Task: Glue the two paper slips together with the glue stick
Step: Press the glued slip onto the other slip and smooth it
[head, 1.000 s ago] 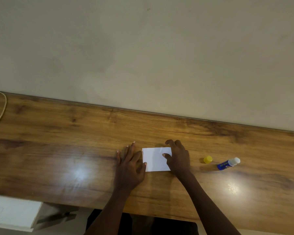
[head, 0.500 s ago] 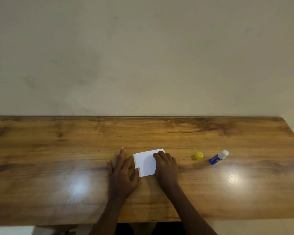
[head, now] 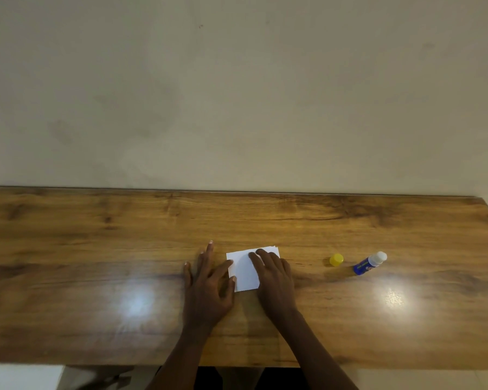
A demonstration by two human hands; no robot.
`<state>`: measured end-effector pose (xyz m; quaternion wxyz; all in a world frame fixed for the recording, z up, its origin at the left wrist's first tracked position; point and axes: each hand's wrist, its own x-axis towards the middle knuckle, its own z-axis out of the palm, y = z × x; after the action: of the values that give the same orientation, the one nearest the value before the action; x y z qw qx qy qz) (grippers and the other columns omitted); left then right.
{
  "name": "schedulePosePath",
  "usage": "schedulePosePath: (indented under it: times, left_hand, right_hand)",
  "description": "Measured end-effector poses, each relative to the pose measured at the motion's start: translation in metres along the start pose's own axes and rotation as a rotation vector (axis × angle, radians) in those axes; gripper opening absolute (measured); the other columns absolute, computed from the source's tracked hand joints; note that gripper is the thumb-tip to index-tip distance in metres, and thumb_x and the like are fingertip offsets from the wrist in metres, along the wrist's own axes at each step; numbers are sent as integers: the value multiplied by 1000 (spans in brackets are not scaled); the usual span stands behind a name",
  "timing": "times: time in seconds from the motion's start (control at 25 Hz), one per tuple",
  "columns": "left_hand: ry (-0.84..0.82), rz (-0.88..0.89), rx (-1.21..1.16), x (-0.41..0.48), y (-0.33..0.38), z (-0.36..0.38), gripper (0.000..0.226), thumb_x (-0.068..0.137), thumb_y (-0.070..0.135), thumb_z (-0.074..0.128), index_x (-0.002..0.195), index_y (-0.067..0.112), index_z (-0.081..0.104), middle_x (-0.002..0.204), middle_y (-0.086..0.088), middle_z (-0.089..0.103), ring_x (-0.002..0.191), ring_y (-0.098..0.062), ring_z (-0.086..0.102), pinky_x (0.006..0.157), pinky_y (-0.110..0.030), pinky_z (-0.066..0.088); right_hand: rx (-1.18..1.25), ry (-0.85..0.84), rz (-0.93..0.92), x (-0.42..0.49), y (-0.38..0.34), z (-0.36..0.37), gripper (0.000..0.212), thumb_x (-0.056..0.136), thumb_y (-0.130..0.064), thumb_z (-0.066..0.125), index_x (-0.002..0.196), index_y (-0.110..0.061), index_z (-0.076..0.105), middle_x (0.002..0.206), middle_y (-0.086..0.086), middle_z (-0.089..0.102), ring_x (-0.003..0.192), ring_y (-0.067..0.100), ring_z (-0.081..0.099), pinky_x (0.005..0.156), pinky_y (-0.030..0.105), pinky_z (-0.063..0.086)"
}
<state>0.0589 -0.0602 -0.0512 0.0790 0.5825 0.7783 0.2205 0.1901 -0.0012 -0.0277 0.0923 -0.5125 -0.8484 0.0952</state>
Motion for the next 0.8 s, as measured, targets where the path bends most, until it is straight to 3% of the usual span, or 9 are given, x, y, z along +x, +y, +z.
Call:
schedulePosePath:
  times: [0.08,0.16,0.28,0.4,0.52,0.64,0.8]
  left_hand:
    - [-6,0,2,0,-1,1,38,76,34,55,112,21,62,146,-15,34,133,-33,31,104,-62,21]
    - [-12,-4,-7,0,-1,1,38,76,34,55,112,22,61,147,-14,32,134,-33,30,105,-61,21]
    - [-14,-15,-24,1,-1,2,37,76,34,54,111,23,61,148,-11,30,135,-32,28,106,-60,18]
    - [-13,-24,-30,0,-2,2,37,77,35,54,111,23,61,149,-9,27,136,-31,26,108,-59,17]
    - [-13,-25,-33,0,-2,2,38,76,35,54,111,23,61,148,-10,28,135,-32,29,107,-60,19]
    - [-14,-25,-30,1,-3,3,38,76,36,55,111,23,61,148,-9,28,135,-33,30,107,-59,19]
    - [-10,-26,-24,1,-2,3,39,75,36,55,111,23,61,148,-9,28,135,-32,28,107,-59,17]
  right_hand:
    - [8,-69,-134,1,-3,5,67,56,-10,82,117,-15,55,120,8,64,110,25,60,90,41,50]
    - [30,-93,-133,0,0,8,62,71,-3,67,128,-11,44,135,11,51,124,30,47,102,48,37]
    - [28,-29,92,-2,15,7,53,75,-6,62,126,-5,45,132,14,53,122,34,47,99,55,36]
    - [12,-22,169,0,24,2,47,82,-5,52,129,-7,42,136,11,49,128,31,40,99,55,29]
    - [-6,-11,172,-7,22,-7,45,77,-4,60,121,-7,51,128,10,57,124,32,45,94,57,35]
    - [-85,45,160,-33,20,-12,46,52,-13,82,96,-13,67,102,6,71,100,31,64,71,52,51]
    - [-97,38,172,-52,15,-10,53,43,-26,86,92,-19,67,100,3,71,93,26,68,63,48,53]
